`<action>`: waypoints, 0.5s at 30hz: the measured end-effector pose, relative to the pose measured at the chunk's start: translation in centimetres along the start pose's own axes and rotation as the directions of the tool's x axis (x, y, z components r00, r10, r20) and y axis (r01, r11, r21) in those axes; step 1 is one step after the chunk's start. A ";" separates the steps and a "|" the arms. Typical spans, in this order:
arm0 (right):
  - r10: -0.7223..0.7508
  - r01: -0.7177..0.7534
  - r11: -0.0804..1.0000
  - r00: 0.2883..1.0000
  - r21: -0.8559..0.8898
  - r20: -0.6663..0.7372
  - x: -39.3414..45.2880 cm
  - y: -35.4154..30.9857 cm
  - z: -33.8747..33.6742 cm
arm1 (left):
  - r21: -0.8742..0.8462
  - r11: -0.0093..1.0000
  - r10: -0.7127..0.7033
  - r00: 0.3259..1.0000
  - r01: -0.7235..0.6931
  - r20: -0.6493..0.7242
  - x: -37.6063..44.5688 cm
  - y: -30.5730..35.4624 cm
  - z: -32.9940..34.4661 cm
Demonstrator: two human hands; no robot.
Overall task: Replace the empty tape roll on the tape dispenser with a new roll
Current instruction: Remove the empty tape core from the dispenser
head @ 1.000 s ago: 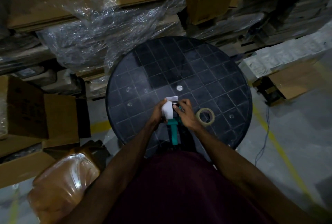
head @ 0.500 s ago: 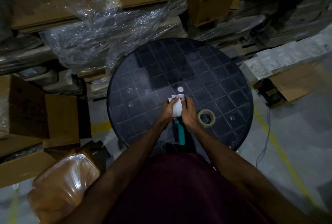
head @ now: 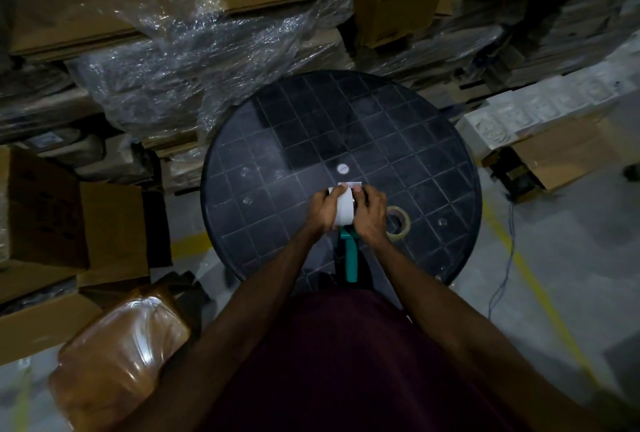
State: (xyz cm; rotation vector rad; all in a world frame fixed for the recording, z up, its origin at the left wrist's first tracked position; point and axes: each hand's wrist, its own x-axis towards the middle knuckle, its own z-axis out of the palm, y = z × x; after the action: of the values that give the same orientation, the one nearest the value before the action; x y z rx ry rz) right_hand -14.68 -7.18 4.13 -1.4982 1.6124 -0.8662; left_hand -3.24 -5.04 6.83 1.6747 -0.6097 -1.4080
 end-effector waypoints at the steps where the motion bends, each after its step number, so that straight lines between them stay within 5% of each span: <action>1: 0.001 -0.001 1.000 1.000 -0.005 -0.003 0.0 -0.1 0.0 | -0.004 1.000 -0.003 1.000 0.003 -0.003 -0.1 0.1 -0.1; 10: 0.009 -0.011 1.000 0.998 -0.027 -0.057 0.0 -1.2 0.5 | -0.003 1.000 0.015 0.999 -0.015 -0.041 0.0 0.5 -0.2; 15: 0.103 -0.089 0.992 0.977 0.085 -0.184 1.2 -0.3 -0.4 | -0.103 0.995 -0.023 0.977 0.001 -0.212 0.9 0.0 -2.1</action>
State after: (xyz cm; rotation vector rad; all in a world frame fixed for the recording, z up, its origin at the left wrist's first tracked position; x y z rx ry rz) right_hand -14.90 -8.44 4.49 -1.3067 1.7520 -1.0285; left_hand -1.03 -5.16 6.41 1.7212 -0.4006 -1.2263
